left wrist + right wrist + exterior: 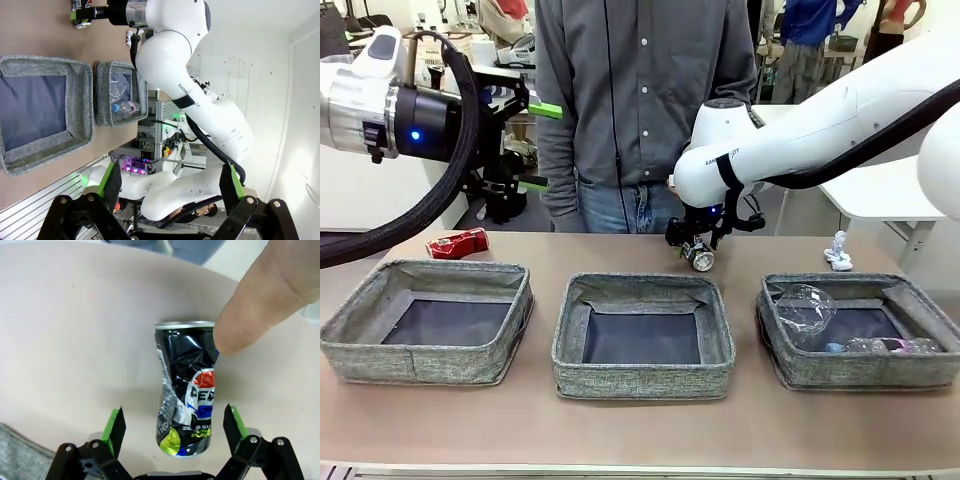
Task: Sort the waste into the appropriate baskets.
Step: Pick up the waste item pointed out by the person.
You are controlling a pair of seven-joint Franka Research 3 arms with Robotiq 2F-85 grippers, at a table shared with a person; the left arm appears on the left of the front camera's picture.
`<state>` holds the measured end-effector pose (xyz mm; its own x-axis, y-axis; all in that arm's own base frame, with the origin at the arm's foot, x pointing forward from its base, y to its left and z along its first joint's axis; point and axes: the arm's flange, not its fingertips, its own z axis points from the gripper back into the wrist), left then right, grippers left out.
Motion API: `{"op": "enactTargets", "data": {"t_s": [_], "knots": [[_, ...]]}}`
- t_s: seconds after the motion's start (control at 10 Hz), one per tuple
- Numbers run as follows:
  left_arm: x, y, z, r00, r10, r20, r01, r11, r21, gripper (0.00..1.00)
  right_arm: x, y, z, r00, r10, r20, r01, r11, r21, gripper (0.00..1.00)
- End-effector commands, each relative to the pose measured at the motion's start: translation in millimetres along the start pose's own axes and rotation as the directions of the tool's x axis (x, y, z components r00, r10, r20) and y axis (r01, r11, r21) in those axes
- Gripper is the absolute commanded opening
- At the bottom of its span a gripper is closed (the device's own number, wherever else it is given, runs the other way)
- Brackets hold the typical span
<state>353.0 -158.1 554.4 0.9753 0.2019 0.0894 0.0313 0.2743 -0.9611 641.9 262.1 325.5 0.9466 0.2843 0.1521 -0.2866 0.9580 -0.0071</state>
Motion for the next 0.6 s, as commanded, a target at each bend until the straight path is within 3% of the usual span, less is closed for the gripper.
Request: {"op": "enactTargets", "data": {"t_s": [0.0, 0.3, 0.4, 0.5], "knots": [[-3, 0, 0, 1.000, 0.011, 0.006, -0.011, 1.000, -0.022, 1.00, -10, 1, 0, 0.999, -0.027, 0.023, 0.027, 1.000, 0.011, 1.00], [-3, 0, 0, 1.000, 0.011, 0.006, -0.011, 1.000, -0.022, 1.00, -9, 2, -10, 0.999, -0.041, -0.004, 0.041, 0.999, -0.016, 0.12], [-3, 0, 0, 1.000, 0.011, 0.006, -0.011, 1.000, -0.022, 1.00, -8, 2, -12, 0.999, -0.054, -0.004, 0.054, 0.998, -0.027, 0.00], [-3, 0, 0, 1.000, 0.011, 0.006, -0.011, 1.000, -0.022, 1.00, -8, 2, -13, 0.999, -0.054, -0.001, 0.054, 0.998, -0.022, 0.00]]}}
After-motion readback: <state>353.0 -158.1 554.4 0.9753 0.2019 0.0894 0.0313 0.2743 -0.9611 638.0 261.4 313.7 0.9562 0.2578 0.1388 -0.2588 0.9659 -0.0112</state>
